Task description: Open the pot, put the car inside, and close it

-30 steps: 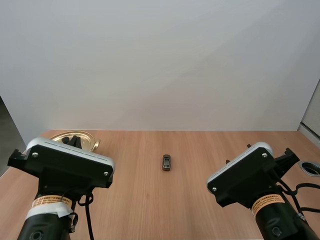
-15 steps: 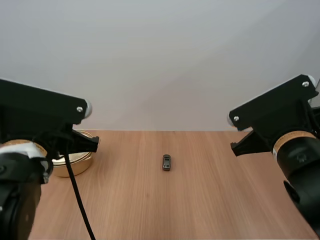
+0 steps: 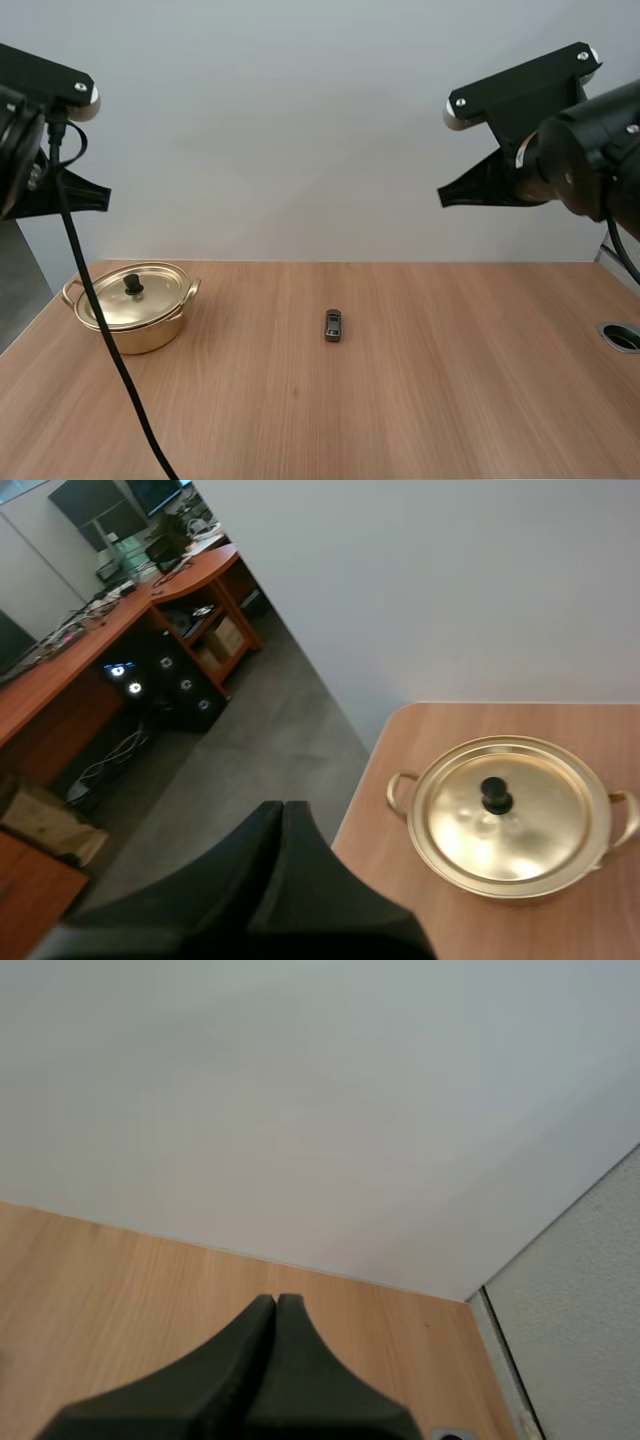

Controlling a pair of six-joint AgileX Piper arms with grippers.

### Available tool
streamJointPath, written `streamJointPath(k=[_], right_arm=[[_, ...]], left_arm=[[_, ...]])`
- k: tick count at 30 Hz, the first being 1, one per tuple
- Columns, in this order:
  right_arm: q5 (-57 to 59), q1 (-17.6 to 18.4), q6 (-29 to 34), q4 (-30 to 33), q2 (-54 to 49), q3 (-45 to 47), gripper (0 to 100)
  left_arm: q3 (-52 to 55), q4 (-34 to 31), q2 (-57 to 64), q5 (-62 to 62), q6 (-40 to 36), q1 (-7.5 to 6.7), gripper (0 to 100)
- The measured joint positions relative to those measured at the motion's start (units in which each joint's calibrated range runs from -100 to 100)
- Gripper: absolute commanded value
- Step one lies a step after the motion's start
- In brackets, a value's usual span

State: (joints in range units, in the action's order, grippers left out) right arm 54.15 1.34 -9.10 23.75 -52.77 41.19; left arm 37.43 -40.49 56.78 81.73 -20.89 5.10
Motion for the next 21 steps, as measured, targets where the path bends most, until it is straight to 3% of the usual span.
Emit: streamJointPath(k=[5, 7, 10, 16, 17, 21], right_arm=[[-3.5, 0.0, -0.2, -3.3, 5.7, -1.1, 0], [-2.3, 0.0, -1.5, -3.3, 5.8, -1.6, 1], [2.4, 0.0, -4.3, -3.5, 7.0, -2.7, 20], [14.4, 0.0, -6.7, -4.0, 9.2, -3.9, 90], [15.8, 0.0, -7.5, -4.6, 9.3, -3.9, 100], [15.2, 0.0, -10.3, -8.2, 9.1, -4.1, 100]], left_arm=[[-2.1, -4.7, 0.2, 0.3, 4.6, 0.00, 0], [-2.1, -4.6, 0.2, -3.1, 5.2, 0.00, 5], [-2.1, -3.7, -1.4, -4.3, 4.0, 0.00, 30], [-2.1, -3.2, -5.6, 4.5, 2.6, 0.00, 99], [-2.1, -3.0, -6.4, 5.8, 3.5, 0.00, 100], [-2.1, -3.0, -8.0, 6.0, 4.7, 0.00, 100]])
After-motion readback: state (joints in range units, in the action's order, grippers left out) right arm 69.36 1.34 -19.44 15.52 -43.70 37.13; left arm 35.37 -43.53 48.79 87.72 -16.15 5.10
